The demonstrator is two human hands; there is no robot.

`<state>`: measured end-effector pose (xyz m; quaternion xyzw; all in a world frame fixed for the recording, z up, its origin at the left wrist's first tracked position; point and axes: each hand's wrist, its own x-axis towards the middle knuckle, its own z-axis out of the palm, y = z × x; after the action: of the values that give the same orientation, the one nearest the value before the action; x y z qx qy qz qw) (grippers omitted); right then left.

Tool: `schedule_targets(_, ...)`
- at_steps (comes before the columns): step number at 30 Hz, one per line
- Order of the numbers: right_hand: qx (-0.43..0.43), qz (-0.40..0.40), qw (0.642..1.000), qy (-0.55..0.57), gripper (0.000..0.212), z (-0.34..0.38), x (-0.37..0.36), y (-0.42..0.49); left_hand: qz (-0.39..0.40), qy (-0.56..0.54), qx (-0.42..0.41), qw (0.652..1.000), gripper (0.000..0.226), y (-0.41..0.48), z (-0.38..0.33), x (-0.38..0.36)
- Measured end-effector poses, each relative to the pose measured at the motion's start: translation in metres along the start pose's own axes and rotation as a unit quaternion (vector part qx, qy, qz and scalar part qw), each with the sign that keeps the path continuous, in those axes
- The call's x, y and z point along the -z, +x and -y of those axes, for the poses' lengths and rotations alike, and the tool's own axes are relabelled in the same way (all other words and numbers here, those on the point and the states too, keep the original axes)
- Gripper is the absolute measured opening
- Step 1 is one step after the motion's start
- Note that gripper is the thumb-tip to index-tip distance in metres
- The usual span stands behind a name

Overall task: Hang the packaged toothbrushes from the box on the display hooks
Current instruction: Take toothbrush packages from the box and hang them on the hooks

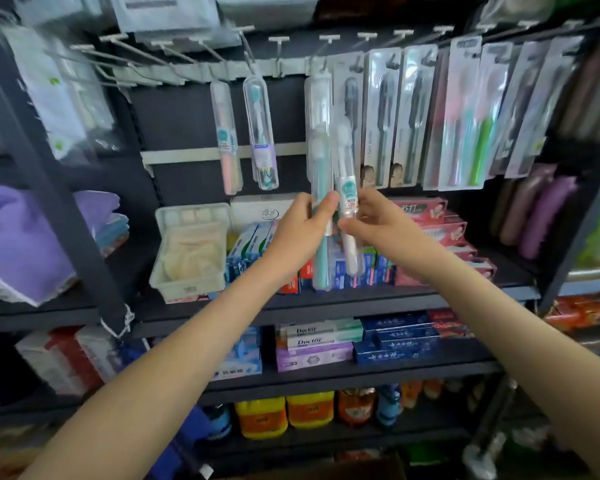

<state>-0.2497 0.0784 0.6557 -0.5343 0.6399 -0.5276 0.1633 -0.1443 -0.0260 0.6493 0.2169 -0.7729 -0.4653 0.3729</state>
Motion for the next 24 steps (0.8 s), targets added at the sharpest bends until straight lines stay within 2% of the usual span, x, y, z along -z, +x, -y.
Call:
schedule_targets(5, 0.011, -0.029, 0.999, -0.044, 0.028, 0.007, 0.022, 0.025, -0.009, -0.02, -0.009, 1.0, 0.022, 0.028, -0.013, 0.0)
schedule_targets(9, 0.004, -0.089, 0.994, -0.065, 0.016, 0.003, 0.038, 0.051, -0.054, -0.085, 0.019, 0.995, 0.018, 0.05, -0.015, 0.012)
schedule_targets(12, 0.015, -0.095, 0.993, -0.065, 0.014, 0.0, 0.049, 0.067, -0.086, -0.116, 0.039, 0.989, 0.023, 0.063, -0.016, 0.022)
schedule_targets(18, 0.066, -0.078, 0.988, -0.117, 0.058, 0.001, 0.04, 0.091, -0.152, -0.115, 0.045, 0.981, 0.022, 0.074, -0.002, 0.05)
schedule_targets(24, 0.135, -0.052, 0.981, -0.13, 0.068, 0.009, -0.003, 0.114, -0.174, -0.13, 0.05, 0.975, 0.019, 0.088, 0.006, 0.095)
